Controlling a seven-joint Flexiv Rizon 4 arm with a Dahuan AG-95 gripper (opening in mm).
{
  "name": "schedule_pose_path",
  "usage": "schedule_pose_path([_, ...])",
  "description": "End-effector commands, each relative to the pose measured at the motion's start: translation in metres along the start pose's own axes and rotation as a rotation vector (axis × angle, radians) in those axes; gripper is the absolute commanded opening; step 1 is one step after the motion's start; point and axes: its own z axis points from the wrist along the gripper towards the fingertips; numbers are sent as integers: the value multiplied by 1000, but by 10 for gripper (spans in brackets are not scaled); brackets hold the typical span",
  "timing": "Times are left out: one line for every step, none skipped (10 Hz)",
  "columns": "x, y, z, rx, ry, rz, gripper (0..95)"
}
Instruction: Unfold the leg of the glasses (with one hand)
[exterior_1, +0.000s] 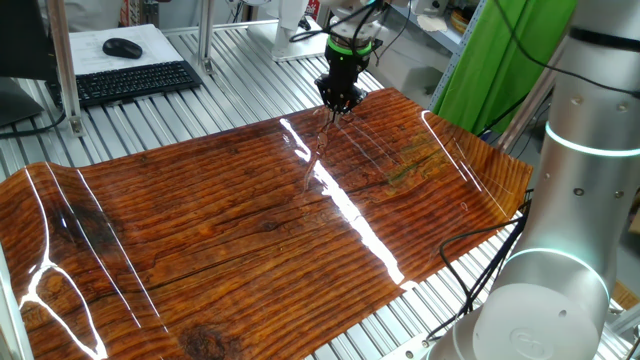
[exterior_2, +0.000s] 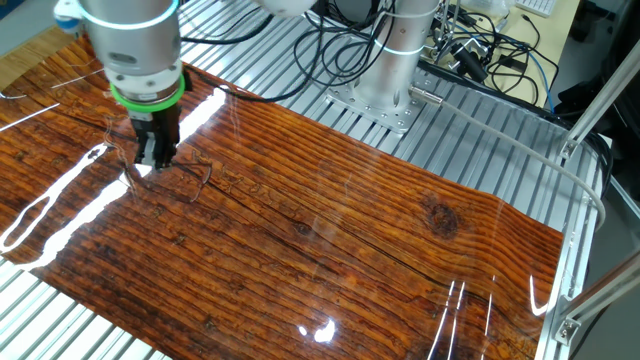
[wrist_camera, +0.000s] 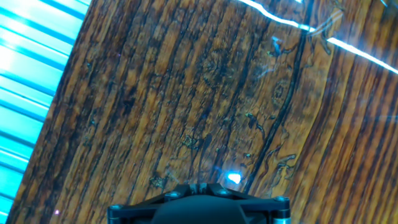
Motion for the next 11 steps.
schedule_pose_path([2,2,-4,-32,-18,14,0])
schedule_pose_path([2,2,-4,-34,-25,16,0])
schedule_pose_path([2,2,-4,-39,-26,17,0])
schedule_pose_path([2,3,-3,-40,-27,19,0])
schedule_pose_path([3,4,-1,-39,-39,24,0])
schedule_pose_path([3,5,-1,-36,-50,24,0])
schedule_pose_path([4,6,1,-40,-76,29,0])
schedule_pose_path([5,7,3,-43,-97,30,0])
schedule_pose_path([5,7,3,-43,-112,24,0])
schedule_pose_path([5,7,3,-50,-154,8,0])
schedule_pose_path([5,7,3,-51,-183,1,0])
